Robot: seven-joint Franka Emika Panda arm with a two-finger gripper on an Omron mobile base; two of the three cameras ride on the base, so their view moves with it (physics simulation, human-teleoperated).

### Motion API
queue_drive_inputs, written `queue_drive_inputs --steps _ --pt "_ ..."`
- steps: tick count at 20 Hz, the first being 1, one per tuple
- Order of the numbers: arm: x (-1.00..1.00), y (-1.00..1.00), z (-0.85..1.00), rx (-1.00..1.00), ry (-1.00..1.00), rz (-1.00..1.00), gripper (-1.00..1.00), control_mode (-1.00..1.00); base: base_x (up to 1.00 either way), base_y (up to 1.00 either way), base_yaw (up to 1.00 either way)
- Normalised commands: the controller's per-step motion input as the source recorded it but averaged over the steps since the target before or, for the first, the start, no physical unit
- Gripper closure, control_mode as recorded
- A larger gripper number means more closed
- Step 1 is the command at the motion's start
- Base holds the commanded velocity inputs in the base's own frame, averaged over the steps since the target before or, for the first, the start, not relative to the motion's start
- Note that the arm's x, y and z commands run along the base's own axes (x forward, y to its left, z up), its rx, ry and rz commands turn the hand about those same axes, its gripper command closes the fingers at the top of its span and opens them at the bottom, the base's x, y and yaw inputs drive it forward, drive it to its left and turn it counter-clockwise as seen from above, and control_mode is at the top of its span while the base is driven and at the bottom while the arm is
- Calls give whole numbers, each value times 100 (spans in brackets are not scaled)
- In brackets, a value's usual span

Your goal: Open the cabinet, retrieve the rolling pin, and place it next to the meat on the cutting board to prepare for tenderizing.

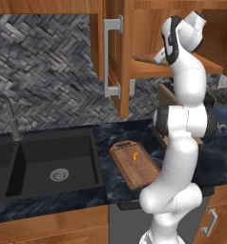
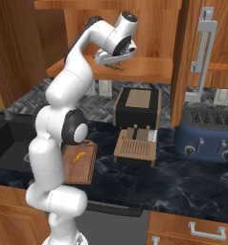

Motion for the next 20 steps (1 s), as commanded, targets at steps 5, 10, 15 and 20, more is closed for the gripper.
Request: queue_drive_inputs --steps 5,10,15,20 --pt "1 0 -14 1 1 3 100 -100 0 0 0" --pt "1 0 -11 1 0 2 100 -100 0 0 0" --pt "0 0 -6 2 0 1 100 -100 0 0 0" --pt "0 0 -8 3 0 1 100 -100 0 0 0"
